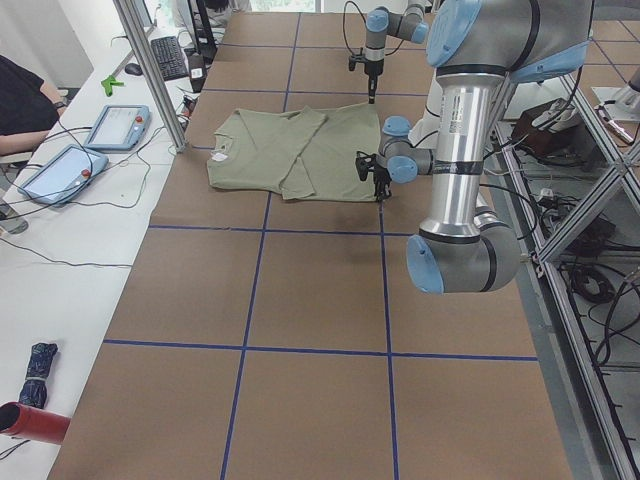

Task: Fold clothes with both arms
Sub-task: 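Lower the left gripper to the hem corner nearest it and grasp it, then lift the hem with both grippers and carry it toward the collar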

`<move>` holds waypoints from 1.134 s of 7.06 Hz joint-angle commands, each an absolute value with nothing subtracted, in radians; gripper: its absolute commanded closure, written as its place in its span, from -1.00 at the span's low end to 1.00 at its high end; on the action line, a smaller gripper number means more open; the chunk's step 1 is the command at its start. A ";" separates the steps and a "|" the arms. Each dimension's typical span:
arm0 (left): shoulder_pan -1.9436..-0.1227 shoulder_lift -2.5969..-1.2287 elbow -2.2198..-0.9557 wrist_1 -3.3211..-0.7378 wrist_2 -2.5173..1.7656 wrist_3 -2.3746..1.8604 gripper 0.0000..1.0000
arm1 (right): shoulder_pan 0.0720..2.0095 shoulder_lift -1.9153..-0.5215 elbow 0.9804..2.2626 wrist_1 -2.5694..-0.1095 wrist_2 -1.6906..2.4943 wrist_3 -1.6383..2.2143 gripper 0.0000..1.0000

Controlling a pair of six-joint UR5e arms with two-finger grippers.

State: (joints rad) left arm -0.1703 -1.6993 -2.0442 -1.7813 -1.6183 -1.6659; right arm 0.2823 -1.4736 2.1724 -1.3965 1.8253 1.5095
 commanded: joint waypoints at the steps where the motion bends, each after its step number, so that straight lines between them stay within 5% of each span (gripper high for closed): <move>1: -0.170 -1.703 -2.055 -1.776 -1.621 -1.666 1.00 | 0.305 -1.474 2.174 -1.397 1.867 1.505 1.00; 8: -0.077 -1.706 -2.423 -1.407 -1.703 -1.667 1.00 | 0.319 -1.629 2.340 -1.401 2.117 1.503 1.00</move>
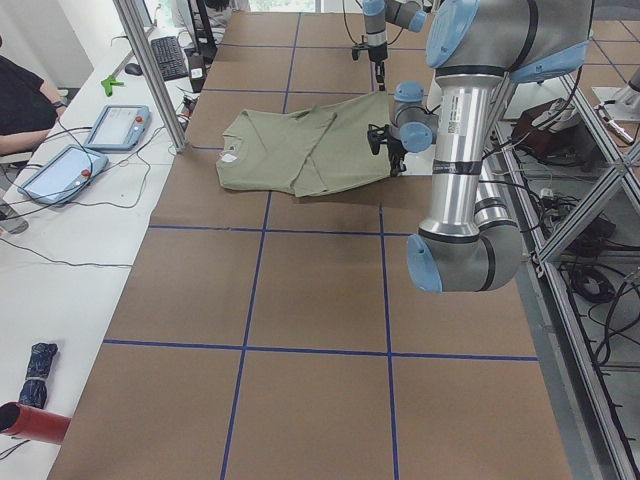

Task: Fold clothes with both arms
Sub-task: 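Lift the hem with both grippers and carry it toward the collar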

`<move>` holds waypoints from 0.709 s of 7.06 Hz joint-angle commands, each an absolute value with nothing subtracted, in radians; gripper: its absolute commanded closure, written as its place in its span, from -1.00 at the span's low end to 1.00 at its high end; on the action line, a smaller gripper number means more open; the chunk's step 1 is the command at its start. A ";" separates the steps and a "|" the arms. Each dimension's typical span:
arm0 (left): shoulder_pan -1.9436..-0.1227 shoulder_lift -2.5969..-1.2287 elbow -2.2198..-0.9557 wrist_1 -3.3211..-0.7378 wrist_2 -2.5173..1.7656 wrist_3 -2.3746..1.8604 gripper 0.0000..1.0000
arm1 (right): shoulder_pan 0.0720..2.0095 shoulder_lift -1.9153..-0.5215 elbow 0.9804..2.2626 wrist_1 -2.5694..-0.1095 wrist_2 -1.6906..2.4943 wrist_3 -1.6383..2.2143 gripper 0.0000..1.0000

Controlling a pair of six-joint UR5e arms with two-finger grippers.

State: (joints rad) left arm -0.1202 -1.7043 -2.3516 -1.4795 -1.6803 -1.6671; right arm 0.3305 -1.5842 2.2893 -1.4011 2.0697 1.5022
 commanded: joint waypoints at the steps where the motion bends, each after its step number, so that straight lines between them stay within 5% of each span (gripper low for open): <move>1: -0.021 -1.706 -2.445 -1.387 -1.703 -1.686 1.00 | 0.310 -1.678 2.391 -1.401 2.181 1.508 1.00; 5: -0.071 -1.713 -2.438 -1.385 -1.706 -1.700 1.00 | 0.392 -1.668 2.407 -1.399 2.210 1.506 1.00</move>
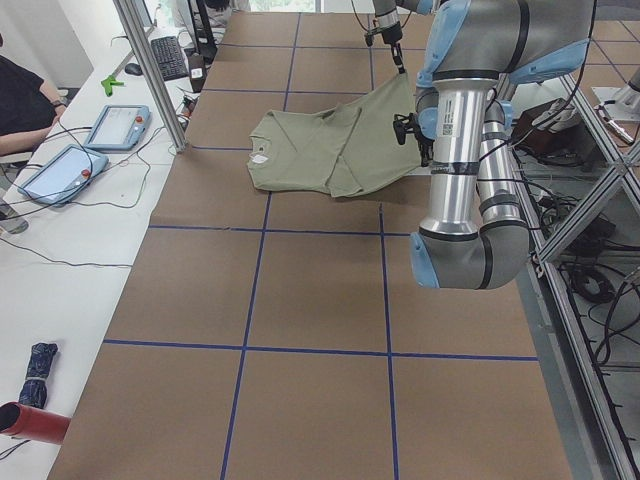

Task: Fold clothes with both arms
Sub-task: 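Lift the hem with both grippers and carry it toward the collar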

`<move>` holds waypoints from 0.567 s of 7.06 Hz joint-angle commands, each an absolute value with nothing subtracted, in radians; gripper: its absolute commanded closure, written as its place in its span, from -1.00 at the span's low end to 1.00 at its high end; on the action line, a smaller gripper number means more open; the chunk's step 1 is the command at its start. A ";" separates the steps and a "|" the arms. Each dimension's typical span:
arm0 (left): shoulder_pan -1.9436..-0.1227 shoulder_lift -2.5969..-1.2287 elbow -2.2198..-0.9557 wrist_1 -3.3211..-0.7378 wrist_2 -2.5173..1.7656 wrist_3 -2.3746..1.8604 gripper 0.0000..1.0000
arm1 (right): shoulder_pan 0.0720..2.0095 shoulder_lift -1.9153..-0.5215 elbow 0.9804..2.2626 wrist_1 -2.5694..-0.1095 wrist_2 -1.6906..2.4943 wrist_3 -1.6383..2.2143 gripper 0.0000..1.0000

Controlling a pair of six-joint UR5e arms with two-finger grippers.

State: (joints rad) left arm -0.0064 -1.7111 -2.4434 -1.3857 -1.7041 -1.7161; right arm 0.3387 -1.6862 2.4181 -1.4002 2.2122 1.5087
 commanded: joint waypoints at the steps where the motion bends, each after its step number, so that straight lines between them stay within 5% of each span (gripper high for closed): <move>1: -0.175 -1.738 -2.430 -1.384 -1.715 -1.589 1.00 | 0.463 -1.605 2.378 -1.399 2.210 1.505 1.00; 4: -0.518 -1.821 -2.355 -1.350 -1.824 -1.320 1.00 | 0.699 -1.444 2.249 -1.397 2.215 1.477 1.00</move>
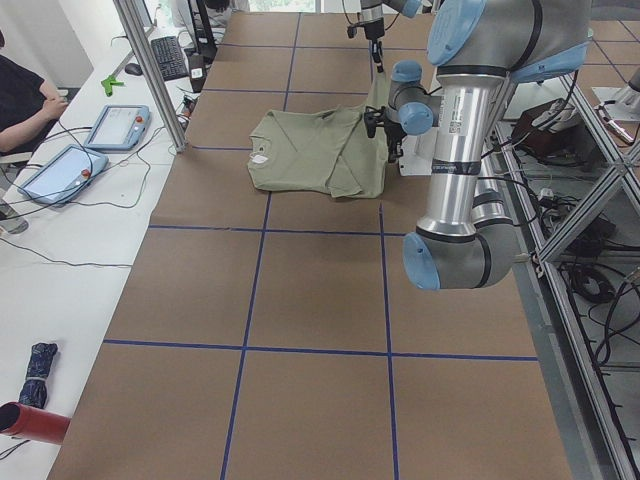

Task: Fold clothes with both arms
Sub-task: 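Lift the hem with both grippers and carry it toward the collar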

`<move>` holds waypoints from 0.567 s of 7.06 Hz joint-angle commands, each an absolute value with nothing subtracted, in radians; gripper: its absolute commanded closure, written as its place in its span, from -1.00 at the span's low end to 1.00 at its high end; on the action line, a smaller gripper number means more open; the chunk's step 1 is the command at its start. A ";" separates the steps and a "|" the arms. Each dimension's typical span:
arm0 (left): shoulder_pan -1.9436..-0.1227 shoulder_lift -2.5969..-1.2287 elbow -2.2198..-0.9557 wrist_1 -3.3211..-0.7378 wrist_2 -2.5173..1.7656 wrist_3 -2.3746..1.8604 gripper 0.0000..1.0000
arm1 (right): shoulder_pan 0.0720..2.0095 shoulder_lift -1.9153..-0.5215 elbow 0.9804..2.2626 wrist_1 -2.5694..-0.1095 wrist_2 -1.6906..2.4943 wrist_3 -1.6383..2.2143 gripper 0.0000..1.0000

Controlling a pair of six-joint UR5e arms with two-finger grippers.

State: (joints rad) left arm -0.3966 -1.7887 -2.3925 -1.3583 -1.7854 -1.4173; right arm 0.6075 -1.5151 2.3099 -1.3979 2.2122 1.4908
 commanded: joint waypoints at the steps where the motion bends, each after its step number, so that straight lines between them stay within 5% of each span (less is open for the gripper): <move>1: -0.570 -1.866 -2.302 -1.350 -1.828 -1.299 1.00 | 0.771 -1.348 2.156 -1.396 2.218 1.473 1.00; 4: -0.644 -1.963 -2.153 -1.358 -1.829 -1.246 1.00 | 0.900 -1.162 1.906 -1.397 2.209 1.361 1.00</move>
